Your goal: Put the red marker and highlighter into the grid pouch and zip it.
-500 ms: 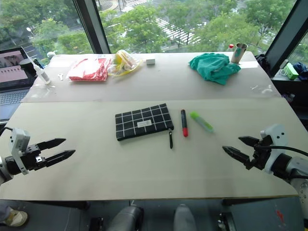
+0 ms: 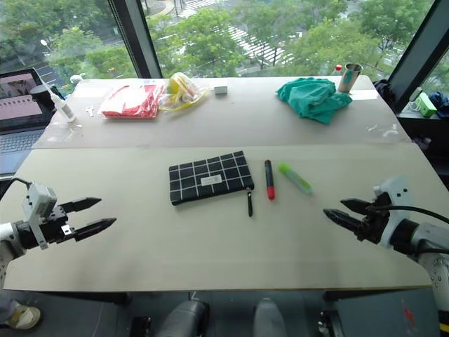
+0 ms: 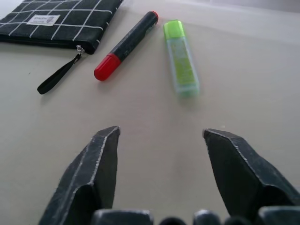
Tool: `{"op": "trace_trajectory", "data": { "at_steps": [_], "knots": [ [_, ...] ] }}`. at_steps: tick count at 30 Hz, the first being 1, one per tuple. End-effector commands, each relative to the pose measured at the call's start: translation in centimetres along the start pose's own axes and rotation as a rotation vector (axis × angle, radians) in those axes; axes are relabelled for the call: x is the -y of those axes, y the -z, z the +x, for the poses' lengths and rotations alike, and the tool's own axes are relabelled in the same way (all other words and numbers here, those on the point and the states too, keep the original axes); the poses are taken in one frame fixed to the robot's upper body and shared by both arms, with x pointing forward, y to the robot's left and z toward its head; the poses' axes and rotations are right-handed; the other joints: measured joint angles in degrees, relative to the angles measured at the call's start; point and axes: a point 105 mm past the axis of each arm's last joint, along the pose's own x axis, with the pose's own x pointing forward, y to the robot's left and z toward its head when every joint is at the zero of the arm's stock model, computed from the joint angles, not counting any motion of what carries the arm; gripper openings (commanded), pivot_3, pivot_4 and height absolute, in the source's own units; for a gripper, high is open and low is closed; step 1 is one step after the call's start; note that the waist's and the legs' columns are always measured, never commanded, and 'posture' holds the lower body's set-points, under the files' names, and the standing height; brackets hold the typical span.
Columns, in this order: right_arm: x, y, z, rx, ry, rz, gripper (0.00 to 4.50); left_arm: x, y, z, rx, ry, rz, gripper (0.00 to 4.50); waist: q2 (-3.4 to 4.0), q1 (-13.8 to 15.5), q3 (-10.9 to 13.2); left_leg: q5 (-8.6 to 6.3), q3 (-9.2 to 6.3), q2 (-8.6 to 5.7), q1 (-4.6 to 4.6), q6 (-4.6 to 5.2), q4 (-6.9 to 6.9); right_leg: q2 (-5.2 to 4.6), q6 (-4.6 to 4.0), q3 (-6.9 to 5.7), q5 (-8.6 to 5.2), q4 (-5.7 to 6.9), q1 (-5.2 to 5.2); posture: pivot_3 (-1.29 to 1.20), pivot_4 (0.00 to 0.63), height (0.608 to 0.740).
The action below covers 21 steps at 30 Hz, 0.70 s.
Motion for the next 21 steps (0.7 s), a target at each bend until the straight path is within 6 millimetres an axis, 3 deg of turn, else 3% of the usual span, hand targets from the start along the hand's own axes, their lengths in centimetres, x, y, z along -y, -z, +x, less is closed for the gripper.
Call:
{"op": "trace_trajectory", "data": {
  "at_steps": [1,4,6,9,14,17,21],
  "knots": [
    [-2.7,-2.8,1.6,0.046,-0.136,-0.071,1.74,0.3,-1.3,0.1,0.042,0.091,0.245,4.5,0.0,-0.2,0.0,0.0,0.0,0.0,0.0,0.0,0.0,0.0,0.0,0.0,0.0,0.0,0.0,0.0,0.15,0.74],
    [-6.6,-4.7,4.6,0.083,-0.298,-0.125,0.71,0.1,-1.7,0.9,0.089,0.076,0.354,4.5,0.0,-0.9,0.0,0.0,0.02,0.06,0.01,0.0,-0.03,0.02,0.0,0.02,0.0,0.01,-0.07,0.0,0.15,0.74],
    [-8.1,-5.6,6.7,0.105,-0.344,-0.147,0.06,0.6,-1.0,1.4,0.066,0.116,0.435,4.5,-0.06,-1.4,0.0,0.0,0.04,0.09,0.01,0.0,-0.03,0.03,0.0,0.01,0.0,0.02,-0.08,0.0,0.15,0.74],
    [-9.8,-6.3,10.6,0.097,-0.341,-0.219,0.06,1.1,0.3,2.2,0.011,0.16,0.56,4.5,-0.14,-1.8,0.0,0.0,0.04,0.06,-0.02,0.0,-0.02,0.02,0.0,0.02,0.0,0.02,-0.13,0.0,0.15,0.74],
    [-11.0,-9.2,15.4,0.14,-0.269,-0.289,0.06,0.9,0.5,3.8,0.004,0.15,0.727,4.5,-0.21,-1.6,-0.1,0.02,-0.02,-0.01,-0.22,-0.03,0.1,-0.01,0.02,0.0,0.01,0.25,-0.44,0.0,0.15,0.74],
    [-10.7,-9.5,17.6,0.099,-0.208,-0.31,0.06,0.6,0.4,4.6,0.005,0.129,0.794,4.5,-0.29,-1.6,-0.1,0.12,-0.11,-0.09,-0.53,-0.19,0.26,-0.06,0.02,0.0,0.02,0.53,-0.86,0.0,0.15,0.74],
    [-10.8,-8.5,18.9,0.024,-0.211,-0.362,0.06,0.6,0.6,5.5,0.0,0.129,0.851,4.5,-0.34,-1.7,-0.1,0.15,-0.16,-0.12,-0.75,-0.25,0.43,-0.06,0.02,-0.06,0.02,0.69,-1.04,0.0,0.15,0.74]
  ]
}}
